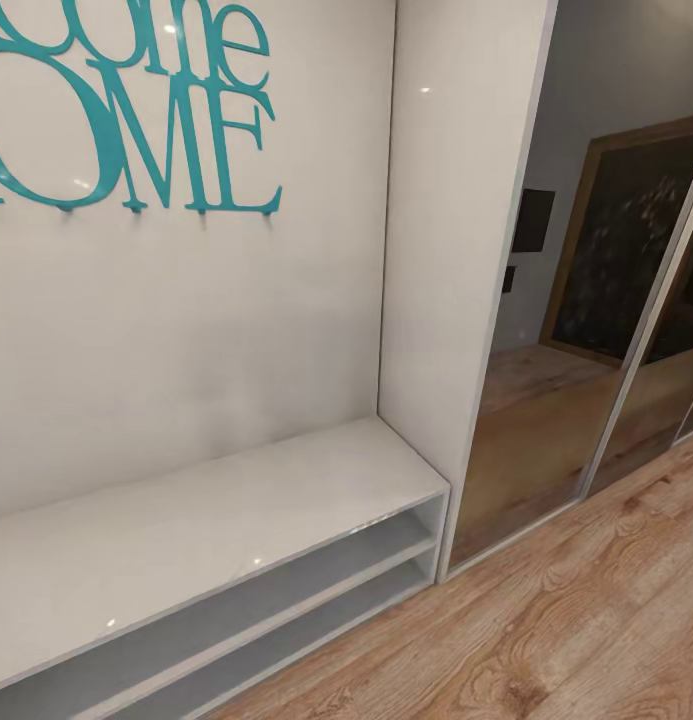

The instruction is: Pick up the two gym shoes and the two sandals from the corridor floor and place them onto the hallstand (shoe rack) in the corridor, making sure they are on the rack and not on the floor. Arrange them so the two gym shoes are next to each other and the two sandals are next to each other.

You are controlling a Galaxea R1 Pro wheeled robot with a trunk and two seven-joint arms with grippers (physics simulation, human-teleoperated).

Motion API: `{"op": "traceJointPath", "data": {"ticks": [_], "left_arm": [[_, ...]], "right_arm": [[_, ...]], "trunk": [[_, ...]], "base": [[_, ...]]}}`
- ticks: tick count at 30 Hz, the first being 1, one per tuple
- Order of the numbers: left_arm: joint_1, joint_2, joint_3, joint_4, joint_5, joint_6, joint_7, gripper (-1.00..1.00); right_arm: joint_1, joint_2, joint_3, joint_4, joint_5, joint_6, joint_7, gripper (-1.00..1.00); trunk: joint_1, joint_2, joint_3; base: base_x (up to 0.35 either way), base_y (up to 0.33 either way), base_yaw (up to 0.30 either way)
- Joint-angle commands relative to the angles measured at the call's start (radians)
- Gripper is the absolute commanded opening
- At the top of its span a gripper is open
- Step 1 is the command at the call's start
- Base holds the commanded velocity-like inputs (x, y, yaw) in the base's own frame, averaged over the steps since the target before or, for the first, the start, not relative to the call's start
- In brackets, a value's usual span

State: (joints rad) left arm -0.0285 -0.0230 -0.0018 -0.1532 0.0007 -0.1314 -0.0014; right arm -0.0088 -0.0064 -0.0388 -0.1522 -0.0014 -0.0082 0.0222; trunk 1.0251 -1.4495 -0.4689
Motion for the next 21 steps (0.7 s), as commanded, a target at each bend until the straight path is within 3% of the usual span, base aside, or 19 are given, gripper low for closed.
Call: {"op": "traceJointPath", "data": {"ticks": [1,5,6,12,21], "left_arm": [[-0.005,0.000,0.000,-0.005,0.001,-0.009,0.000,1.00],[-0.008,0.001,0.001,-0.028,0.003,-0.032,0.000,1.00],[-0.008,0.001,0.001,-0.498,0.003,-0.098,0.000,1.00],[-0.007,0.002,0.002,-0.497,0.005,-0.121,0.001,1.00],[-0.007,0.002,0.001,-0.497,0.006,-0.125,0.001,1.00]], "right_arm": [[0.000,0.000,-0.004,-0.006,0.000,-0.001,0.002,1.00],[0.000,-0.001,-0.002,-0.028,0.006,-0.001,0.002,1.00],[0.000,0.000,-0.002,-0.144,0.007,-0.001,0.002,1.00],[0.000,0.004,-0.001,-0.145,0.009,-0.001,0.002,1.00],[0.000,0.005,-0.002,-0.144,0.009,-0.001,-0.001,1.00]], "trunk": [[0.000,-0.001,-0.001],[0.000,-0.001,-0.001],[0.000,-0.001,-0.001],[0.000,-0.001,-0.003],[0.000,-0.001,-0.010]], "base": [[0.000,0.000,0.000],[0.000,0.000,0.000],[0.000,0.000,0.004],[-0.044,-0.040,0.142],[-0.208,-0.201,0.264]]}}
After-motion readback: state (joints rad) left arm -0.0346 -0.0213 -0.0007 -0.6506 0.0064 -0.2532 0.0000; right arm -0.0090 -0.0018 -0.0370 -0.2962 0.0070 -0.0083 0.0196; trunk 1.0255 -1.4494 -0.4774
